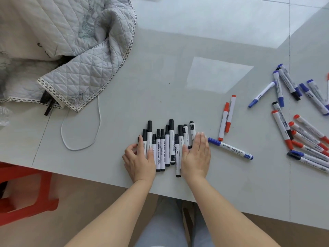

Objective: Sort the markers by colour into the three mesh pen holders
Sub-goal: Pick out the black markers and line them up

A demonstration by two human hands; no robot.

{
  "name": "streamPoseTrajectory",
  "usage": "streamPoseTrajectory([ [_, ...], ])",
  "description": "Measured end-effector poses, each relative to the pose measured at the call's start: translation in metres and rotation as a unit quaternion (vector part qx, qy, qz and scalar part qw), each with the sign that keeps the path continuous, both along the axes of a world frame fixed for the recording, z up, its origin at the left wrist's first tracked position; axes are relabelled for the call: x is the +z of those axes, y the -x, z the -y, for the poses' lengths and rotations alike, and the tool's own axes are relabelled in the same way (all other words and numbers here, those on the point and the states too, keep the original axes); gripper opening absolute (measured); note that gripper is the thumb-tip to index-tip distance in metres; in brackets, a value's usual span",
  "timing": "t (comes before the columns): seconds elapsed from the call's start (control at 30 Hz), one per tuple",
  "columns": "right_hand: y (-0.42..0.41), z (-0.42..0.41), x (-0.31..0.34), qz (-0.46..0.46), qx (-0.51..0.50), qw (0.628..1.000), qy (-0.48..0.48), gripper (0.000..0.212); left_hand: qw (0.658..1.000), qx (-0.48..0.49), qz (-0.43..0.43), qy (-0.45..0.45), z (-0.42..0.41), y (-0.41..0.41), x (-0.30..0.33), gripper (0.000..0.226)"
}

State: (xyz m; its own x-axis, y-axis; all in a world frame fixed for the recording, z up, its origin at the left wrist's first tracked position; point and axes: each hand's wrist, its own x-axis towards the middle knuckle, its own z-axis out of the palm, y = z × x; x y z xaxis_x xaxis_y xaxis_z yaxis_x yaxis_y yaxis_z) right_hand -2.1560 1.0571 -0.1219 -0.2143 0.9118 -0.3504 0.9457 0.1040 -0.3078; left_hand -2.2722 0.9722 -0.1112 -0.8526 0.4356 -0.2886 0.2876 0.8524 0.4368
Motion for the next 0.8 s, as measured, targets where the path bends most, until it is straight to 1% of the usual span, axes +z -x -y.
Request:
streamPoseTrajectory([
  [0.13, 0.0, 0.001, -0.001, 0.01, 0.012, 1.0, 0.011, 0.067, 1.0, -0.011, -0.003, 0.016, 0.001, 0.004, 0.003, 0.056],
  [0.27, 0.001, 0.0, 0.0, 0.015, 0.016, 1.0, 0.017, 0.068, 0.999, -0.022, 0.013, 0.019, 0.003, 0.008, 0.007, 0.06],
  [0.37, -0.002, -0.003, 0.008, -0.033, 0.0, 0.999, 0.018, 0.065, 0.999, -0.02, 0.012, 0.03, 0.001, 0.01, 0.012, 0.063],
  [0.43, -0.006, -0.003, 0.02, -0.07, 0.006, 0.997, 0.016, 0.061, 0.998, -0.031, -0.004, 0.046, 0.0, 0.007, 0.018, 0.063],
  [0.53, -0.021, -0.005, 0.039, -0.116, 0.008, 0.993, -0.008, 0.052, 0.995, -0.091, -0.035, 0.037, -0.008, -0.006, 0.029, 0.061],
  [0.63, -0.049, -0.016, 0.051, -0.129, -0.032, 0.991, -0.026, 0.045, 0.984, -0.173, -0.051, -0.002, -0.027, -0.029, 0.041, 0.056],
  [0.73, -0.092, -0.031, 0.058, -0.111, -0.082, 0.99, -0.04, 0.04, 0.966, -0.25, -0.012, -0.059, -0.055, -0.059, 0.051, 0.052],
  [0.8, -0.126, -0.039, 0.061, -0.096, -0.114, 0.988, -0.047, 0.037, 0.952, -0.297, 0.015, -0.074, -0.075, -0.081, 0.057, 0.05],
])
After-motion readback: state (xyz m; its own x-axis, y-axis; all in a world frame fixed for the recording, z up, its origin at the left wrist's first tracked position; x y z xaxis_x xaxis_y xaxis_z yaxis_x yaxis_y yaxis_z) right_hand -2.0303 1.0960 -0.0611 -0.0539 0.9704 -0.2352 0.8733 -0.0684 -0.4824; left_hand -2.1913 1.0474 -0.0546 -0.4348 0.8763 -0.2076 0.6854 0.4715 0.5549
